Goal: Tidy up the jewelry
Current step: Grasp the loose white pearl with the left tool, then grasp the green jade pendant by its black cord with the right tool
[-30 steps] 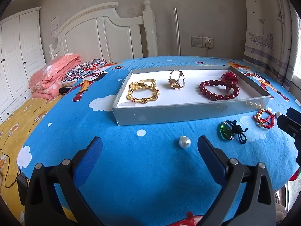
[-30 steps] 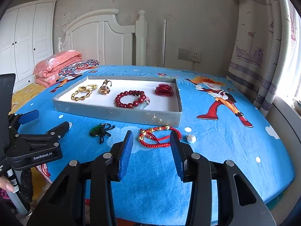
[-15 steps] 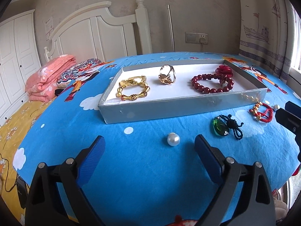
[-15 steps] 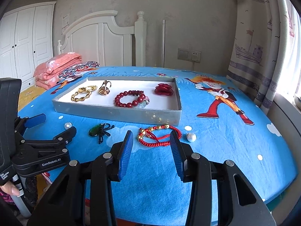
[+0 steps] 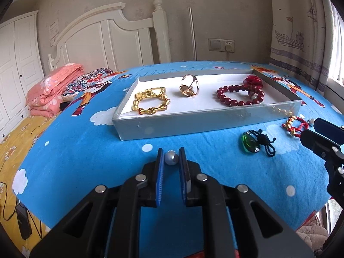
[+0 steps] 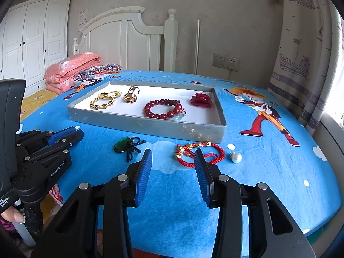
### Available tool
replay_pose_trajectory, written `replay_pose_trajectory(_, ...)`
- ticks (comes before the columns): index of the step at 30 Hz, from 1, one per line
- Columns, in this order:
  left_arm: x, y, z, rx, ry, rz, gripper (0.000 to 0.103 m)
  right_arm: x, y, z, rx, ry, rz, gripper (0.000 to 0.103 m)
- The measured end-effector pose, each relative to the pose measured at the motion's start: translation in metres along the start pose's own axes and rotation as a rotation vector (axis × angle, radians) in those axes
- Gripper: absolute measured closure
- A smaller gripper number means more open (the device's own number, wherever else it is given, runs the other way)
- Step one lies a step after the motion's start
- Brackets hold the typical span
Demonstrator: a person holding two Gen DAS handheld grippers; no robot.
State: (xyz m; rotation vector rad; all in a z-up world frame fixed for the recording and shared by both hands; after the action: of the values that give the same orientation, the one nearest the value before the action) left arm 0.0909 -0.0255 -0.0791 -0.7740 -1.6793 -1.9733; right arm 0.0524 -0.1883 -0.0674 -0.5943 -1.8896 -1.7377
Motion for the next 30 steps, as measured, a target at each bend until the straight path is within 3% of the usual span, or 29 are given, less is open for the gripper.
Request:
replay_pose_trajectory(8, -0.003, -0.001, 0.026, 0.073, 0.074, 0.006, 0.090, -0.011, 0.005, 0.024, 0.039, 0.032, 0.021, 0.064)
replay_pose_trajectory(23, -0.002, -0.006, 0.038, 0.099, 0.093, -0.005, 0.090, -0.037, 0.012, 0.039, 0.039, 0.052, 0.076, 0.065)
replay_pose_trajectory(25, -0.002, -0.006, 0.037, 0.096, 0.096, -0.007, 0.090, -0.039, 0.013, 0.039, 0.033, 0.088, 0.069, 0.079)
replay_pose_trajectory(26, -0.002, -0.006, 0.036, 0.095, 0.098, -0.008, 0.090, -0.038, 0.012, 0.040, 0.045, 0.074, 0.064, 0.096)
replay_pose_trajectory(30, -0.002, -0.006, 0.036, 0.097, 0.097, -0.008, 0.090, -0.025, 0.011, 0.041, 0.060, 0.073, 0.019, 0.096)
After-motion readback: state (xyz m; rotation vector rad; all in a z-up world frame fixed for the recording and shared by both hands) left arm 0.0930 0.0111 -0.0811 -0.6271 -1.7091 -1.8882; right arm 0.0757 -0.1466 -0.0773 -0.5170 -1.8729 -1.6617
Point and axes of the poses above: each gripper's, at about its wrist camera, not at the fingertips, and x roughly against the way its jaws point, z to its left, y to its top, the point moved 1 cm from there along -x, roughly the way its jaws point, and after that the axes turned 7 degrees about z, right-handed, at the moved point
